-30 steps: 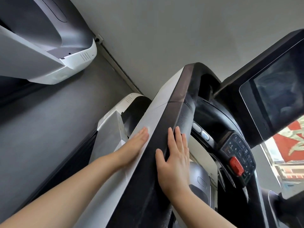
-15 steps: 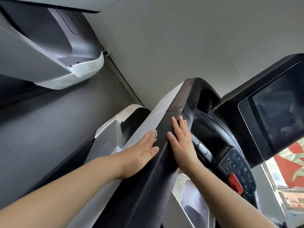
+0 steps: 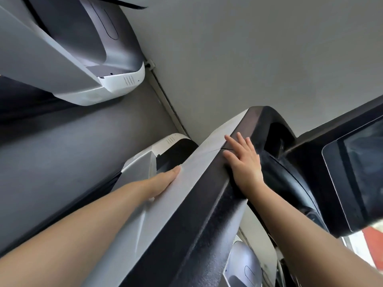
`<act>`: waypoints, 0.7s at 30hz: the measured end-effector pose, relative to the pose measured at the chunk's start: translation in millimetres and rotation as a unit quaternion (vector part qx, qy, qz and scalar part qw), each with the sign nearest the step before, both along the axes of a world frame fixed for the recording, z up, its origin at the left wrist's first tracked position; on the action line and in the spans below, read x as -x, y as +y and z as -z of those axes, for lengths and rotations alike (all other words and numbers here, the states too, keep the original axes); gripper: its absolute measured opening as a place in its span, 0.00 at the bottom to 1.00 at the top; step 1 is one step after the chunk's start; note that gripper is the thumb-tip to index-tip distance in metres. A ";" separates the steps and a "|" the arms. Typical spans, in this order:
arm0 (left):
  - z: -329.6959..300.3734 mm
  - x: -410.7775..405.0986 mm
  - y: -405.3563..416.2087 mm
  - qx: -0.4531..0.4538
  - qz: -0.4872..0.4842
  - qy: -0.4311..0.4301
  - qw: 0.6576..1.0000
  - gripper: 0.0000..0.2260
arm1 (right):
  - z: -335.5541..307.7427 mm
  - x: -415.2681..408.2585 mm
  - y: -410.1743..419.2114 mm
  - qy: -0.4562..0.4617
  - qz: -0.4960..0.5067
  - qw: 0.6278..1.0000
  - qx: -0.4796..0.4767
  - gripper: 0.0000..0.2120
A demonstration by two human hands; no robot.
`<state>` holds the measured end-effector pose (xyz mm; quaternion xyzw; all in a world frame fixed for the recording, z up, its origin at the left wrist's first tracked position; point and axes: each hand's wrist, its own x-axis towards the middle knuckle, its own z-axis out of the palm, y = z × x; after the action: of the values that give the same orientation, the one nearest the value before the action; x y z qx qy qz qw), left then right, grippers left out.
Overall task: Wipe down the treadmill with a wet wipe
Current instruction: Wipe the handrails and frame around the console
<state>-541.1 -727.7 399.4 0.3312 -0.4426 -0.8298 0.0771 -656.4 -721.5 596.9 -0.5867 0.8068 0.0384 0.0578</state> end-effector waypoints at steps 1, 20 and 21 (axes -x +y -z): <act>0.7 3.2 -1.8 -0.009 -0.005 -0.004 1.000 0.33 | -0.2 0.1 0.3 -0.002 -0.001 1.000 -0.001 0.21; -91.0 -3.9 14.2 0.199 -0.056 0.182 0.961 0.23 | 1.6 2.6 0.1 -0.022 0.000 1.000 0.010 0.25; -92.1 -6.7 15.3 0.224 -0.042 0.183 0.956 0.23 | 1.4 2.0 0.4 -0.023 0.002 1.000 0.011 0.28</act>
<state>-534.4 -712.4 491.5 0.1663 -0.5809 -0.7520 0.2635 -658.4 -721.1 595.5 -0.5866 0.8068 0.0159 0.0694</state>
